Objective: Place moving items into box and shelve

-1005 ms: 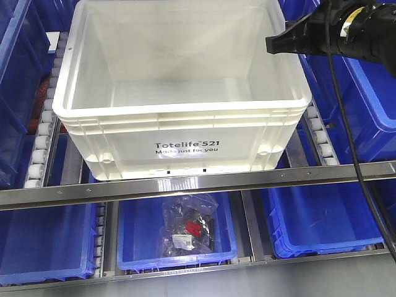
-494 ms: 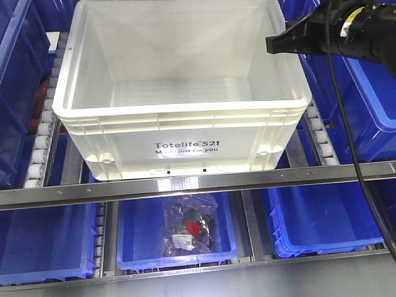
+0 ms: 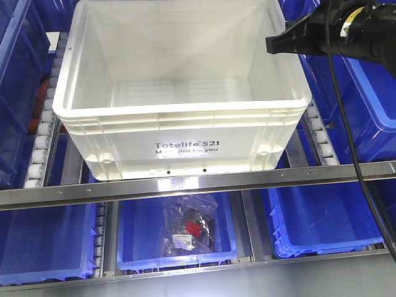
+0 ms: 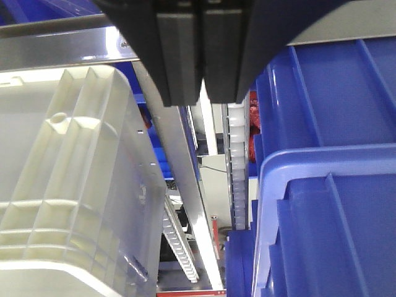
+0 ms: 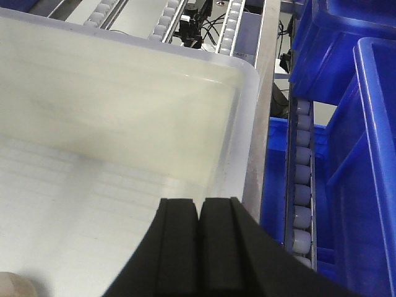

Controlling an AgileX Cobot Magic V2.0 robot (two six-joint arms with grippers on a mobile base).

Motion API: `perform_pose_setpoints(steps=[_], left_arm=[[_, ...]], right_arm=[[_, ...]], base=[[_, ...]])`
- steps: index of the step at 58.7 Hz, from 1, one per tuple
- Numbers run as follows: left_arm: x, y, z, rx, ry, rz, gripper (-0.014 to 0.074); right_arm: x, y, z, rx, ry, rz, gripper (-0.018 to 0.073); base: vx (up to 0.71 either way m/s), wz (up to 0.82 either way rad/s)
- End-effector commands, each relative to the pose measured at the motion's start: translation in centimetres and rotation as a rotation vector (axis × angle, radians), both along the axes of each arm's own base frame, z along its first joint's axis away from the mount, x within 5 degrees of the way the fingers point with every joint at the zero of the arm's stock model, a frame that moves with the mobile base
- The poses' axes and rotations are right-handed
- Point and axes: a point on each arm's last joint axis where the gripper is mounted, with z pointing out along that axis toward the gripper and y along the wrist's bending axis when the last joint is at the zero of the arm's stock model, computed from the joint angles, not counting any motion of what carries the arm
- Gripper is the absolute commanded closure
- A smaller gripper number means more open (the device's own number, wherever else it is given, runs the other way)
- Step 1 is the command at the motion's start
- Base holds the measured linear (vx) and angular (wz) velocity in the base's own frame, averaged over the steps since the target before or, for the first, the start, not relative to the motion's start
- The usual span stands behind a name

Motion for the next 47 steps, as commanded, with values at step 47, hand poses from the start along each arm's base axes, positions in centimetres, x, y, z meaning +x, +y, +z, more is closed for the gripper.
perform_pose_setpoints(steps=[47], left_arm=[[0.16,-0.24,1.57,-0.013,-0.147,-0.028,0.0603]], right_arm=[[-0.55,-0.01,3.08,0.037,-0.137,0.017,0.0568]], base=[[0.0,0.0]])
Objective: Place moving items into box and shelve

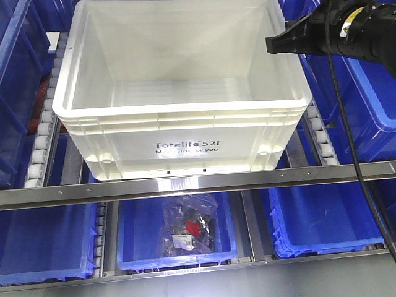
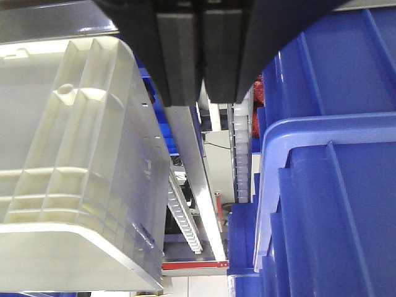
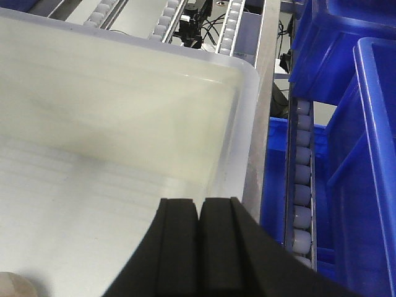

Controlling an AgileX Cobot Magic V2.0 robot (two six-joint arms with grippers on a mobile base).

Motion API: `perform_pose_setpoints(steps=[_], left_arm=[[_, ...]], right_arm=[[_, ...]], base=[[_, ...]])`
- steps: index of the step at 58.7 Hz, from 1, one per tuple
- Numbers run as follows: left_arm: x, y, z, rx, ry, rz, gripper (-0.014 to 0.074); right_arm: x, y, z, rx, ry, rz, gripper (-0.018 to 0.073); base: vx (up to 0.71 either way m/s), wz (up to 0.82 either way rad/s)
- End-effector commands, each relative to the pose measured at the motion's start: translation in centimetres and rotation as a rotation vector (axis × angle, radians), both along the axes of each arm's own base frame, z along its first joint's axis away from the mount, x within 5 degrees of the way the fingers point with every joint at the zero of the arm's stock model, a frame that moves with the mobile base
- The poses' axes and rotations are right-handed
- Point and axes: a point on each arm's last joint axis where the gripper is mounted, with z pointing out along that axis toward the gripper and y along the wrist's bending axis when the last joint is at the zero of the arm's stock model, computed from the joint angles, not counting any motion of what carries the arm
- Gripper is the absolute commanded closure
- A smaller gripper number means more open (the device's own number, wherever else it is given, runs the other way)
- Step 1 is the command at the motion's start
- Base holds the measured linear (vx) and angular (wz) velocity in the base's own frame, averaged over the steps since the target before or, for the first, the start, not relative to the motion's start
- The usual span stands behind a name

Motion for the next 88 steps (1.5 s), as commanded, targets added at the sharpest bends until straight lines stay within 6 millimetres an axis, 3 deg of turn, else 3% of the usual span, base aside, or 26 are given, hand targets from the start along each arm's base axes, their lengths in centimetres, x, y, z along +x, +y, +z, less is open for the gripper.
perform_pose_setpoints(steps=[1,44,52,63,88], left_arm=[[0.1,-0.2,0.9,-0.006,-0.076,-0.019,0.0603],[0.1,-0.2,0.9,-0.006,-0.076,-0.019,0.0603],[0.1,-0.2,1.0,-0.006,-0.077,-0.019,0.0603],[0.1,-0.2,1.0,-0.006,-0.077,-0.019,0.0603],[0.1,-0.2,1.0,-0.006,-0.077,-0.019,0.0603]], right_arm=[[-0.6,0.0,3.1,0.037,-0.137,0.017,0.0568],[-0.6,-0.1,3.1,-0.027,-0.151,0.032,0.0568],[-1.4,-0.4,3.8,-0.013,-0.159,0.027,0.0568],[-5.4,-1.5,3.6,0.007,-0.227,0.046,0.0568],[-17.8,-4.6,-2.9,0.146,-0.497,0.127,0.0568]], base=[[0.0,0.0],[0.0,0.0],[0.0,0.0],[0.0,0.0],[0.0,0.0]])
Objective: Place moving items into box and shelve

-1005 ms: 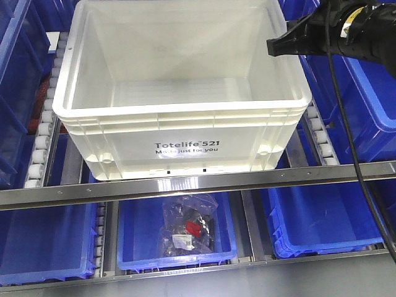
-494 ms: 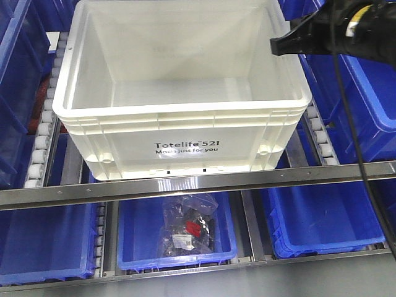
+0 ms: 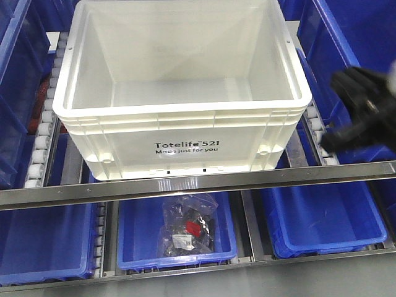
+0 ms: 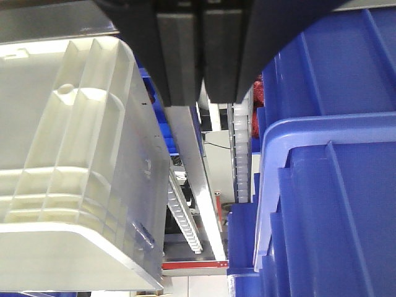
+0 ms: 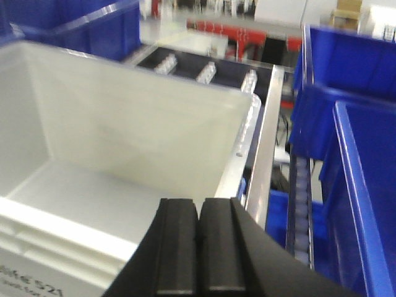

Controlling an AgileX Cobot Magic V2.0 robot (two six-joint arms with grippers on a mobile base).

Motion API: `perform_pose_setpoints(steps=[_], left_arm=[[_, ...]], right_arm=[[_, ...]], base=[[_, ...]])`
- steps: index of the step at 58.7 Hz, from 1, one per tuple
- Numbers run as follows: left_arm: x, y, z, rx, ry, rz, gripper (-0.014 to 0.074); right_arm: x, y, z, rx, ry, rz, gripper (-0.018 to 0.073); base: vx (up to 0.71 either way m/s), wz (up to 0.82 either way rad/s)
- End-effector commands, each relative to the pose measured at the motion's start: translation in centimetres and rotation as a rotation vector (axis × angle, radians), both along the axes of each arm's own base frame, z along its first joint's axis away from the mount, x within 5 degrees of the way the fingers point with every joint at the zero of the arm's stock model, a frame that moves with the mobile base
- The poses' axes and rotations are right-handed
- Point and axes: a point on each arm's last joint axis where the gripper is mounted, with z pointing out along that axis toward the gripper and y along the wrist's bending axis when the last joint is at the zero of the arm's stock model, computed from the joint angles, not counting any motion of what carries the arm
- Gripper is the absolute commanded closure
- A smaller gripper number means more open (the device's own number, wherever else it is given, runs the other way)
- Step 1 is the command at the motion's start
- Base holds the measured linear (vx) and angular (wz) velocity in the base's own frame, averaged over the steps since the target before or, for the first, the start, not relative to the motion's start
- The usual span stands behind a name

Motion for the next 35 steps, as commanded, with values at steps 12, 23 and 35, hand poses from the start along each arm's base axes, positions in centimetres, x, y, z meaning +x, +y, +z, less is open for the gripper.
perform_pose_setpoints(steps=[12,23,35], left_arm=[[0.1,-0.2,1.0,-0.006,-0.077,-0.019,0.0603],[0.1,-0.2,1.0,-0.006,-0.077,-0.019,0.0603],[0.1,-0.2,1.0,-0.006,-0.077,-0.019,0.0603]], right_arm=[[-6.3,-2.0,-3.0,0.132,-0.14,0.005,0.0568],[-8.7,-3.3,-6.3,0.17,0.013,-0.066,0.0568],[-10.0,-4.2,-7.4,0.103,0.071,-0.124,0.0568]], base=[[0.0,0.0],[0.0,0.0],[0.0,0.0]])
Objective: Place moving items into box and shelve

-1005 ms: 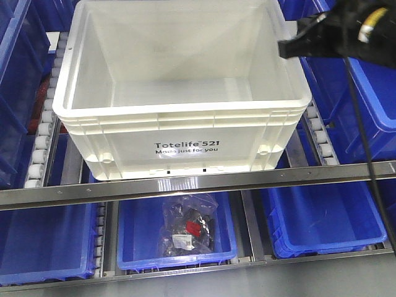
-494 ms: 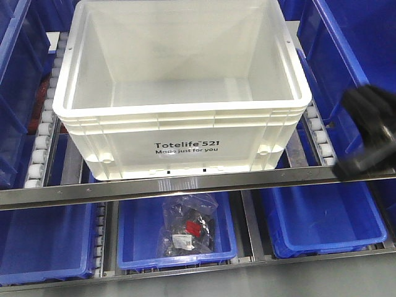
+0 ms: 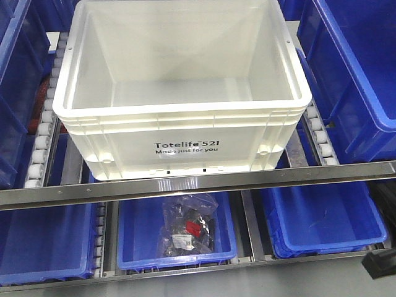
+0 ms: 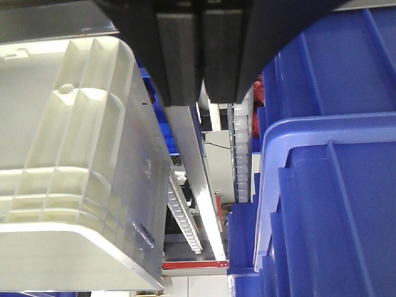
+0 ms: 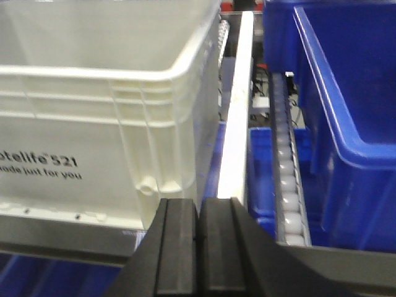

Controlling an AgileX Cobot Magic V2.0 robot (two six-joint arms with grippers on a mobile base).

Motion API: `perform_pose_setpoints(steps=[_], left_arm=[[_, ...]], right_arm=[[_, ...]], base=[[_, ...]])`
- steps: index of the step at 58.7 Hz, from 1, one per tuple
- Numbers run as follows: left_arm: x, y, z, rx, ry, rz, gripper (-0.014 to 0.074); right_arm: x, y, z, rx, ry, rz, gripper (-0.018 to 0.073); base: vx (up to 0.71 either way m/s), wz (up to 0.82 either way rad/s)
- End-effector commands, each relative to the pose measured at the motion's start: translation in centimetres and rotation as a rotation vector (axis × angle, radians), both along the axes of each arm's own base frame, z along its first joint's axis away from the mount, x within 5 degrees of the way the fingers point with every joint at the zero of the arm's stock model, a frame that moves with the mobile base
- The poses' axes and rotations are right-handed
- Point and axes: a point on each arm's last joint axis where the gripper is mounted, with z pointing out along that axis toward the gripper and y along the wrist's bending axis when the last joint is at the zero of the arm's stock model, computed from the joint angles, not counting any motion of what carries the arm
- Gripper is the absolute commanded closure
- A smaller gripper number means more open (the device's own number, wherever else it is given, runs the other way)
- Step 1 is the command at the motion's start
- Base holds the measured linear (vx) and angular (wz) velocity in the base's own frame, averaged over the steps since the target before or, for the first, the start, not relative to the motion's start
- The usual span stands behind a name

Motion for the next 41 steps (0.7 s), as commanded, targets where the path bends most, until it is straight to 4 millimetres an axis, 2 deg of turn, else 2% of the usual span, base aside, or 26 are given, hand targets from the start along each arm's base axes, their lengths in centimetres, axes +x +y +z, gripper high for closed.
perform_pose_setpoints(steps=[1,8,13,18,27,30,34,41], left_arm=[[0.1,-0.2,1.0,-0.006,-0.077,-0.019,0.0603],[0.1,-0.2,1.0,-0.006,-0.077,-0.019,0.0603],[0.1,-0.2,1.0,-0.006,-0.077,-0.019,0.0603],[0.1,-0.2,1.0,-0.006,-0.077,-0.019,0.0603],[0.1,-0.2,1.0,-0.006,-0.077,-0.019,0.0603],[0.1,-0.2,1.0,-0.006,-0.077,-0.019,0.0603],[0.1,-0.2,1.0,-0.006,-0.077,-0.019,0.0603],[0.1,-0.2,1.0,-0.006,-0.077,-0.019,0.0603]], right_arm=[[-0.3,-0.2,1.2,-0.023,-0.063,-0.01,0.0568],[-1.1,-0.6,1.3,0.014,-0.096,-0.026,0.0568],[-1.6,-0.7,1.6,0.111,-0.121,-0.033,0.0568],[-1.7,-0.8,1.4,0.222,-0.073,-0.057,0.0568],[-1.4,-0.7,-0.9,0.51,0.058,-0.104,0.0568],[-1.2,-0.5,-1.8,0.554,0.053,-0.087,0.0568],[-1.1,0.0,-2.6,0.514,-0.028,-0.012,0.0568],[-1.4,0.6,-1.1,0.259,-0.236,0.106,0.0568]], base=[[0.0,0.0],[0.0,0.0],[0.0,0.0],[0.0,0.0],[0.0,0.0],[0.0,0.0],[0.0,0.0],[0.0,0.0]])
